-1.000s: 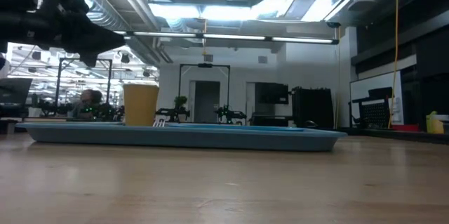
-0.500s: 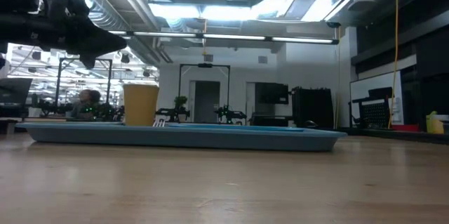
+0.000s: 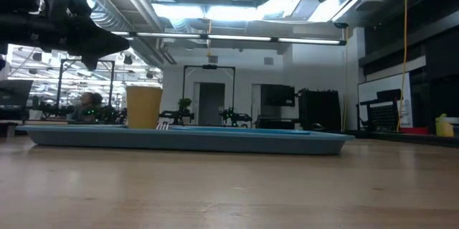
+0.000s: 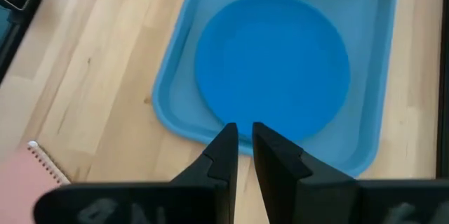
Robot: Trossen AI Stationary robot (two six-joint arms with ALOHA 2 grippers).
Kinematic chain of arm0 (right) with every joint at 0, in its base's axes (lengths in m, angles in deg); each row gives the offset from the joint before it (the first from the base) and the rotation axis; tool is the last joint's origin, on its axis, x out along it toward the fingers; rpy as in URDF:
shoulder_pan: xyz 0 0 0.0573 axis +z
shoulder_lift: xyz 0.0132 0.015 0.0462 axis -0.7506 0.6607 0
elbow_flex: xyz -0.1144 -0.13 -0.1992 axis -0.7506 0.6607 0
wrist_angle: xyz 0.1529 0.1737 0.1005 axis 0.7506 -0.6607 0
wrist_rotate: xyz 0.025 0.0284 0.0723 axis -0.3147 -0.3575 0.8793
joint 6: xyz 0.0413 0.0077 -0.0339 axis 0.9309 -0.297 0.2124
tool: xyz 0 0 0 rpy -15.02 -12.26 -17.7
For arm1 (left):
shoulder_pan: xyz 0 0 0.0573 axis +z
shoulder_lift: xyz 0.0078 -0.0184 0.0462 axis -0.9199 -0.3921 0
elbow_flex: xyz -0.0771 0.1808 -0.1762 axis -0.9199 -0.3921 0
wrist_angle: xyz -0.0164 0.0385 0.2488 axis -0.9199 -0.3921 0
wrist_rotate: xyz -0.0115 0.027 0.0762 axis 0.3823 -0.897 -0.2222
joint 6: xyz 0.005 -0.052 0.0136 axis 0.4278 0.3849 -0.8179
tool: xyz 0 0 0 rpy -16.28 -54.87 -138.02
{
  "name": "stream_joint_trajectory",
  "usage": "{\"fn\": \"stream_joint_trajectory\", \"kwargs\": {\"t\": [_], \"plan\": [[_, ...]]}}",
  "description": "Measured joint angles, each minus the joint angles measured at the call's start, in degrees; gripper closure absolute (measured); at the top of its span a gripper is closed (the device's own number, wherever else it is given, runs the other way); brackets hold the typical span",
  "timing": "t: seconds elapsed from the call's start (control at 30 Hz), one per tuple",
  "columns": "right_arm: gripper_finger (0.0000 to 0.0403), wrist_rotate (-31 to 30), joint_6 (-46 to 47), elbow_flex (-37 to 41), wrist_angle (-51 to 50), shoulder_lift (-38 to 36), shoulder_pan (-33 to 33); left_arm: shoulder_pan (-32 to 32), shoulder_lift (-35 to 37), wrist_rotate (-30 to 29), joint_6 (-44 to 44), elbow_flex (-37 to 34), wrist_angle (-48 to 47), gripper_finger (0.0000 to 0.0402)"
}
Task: Pick and place plate/cup/fork/spoon on tray
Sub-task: Return to Home Position
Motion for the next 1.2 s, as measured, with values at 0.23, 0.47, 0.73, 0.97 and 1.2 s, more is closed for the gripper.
{"fn": "stream_joint_trajectory", "kwargs": {"t": [0.23,0.47,0.73,0.97,1.2], "plan": [[0.0352,-0.01,-0.19,0.73,0.07,-0.48,-4.33,0.00,0.00,-1.14,-1.74,-0.01,-0.10,0.0350],[0.0352,2.99,-0.21,0.73,0.21,-0.50,-8.28,0.00,0.00,-1.51,-2.83,-0.02,-0.13,0.0350],[0.0352,10.15,-0.30,0.73,0.18,-0.50,-9.46,0.00,-0.02,-1.44,-1.49,-0.02,-0.13,0.0350],[0.0352,10.61,-0.46,0.73,0.12,-0.50,-9.46,0.00,-0.02,-1.49,-3.17,-0.02,-0.15,0.0350],[0.0352,11.79,4.32,0.71,-1.29,-3.31,-10.59,-0.02,-0.02,-1.92,-6.43,-0.02,-0.22,0.0350]]}}
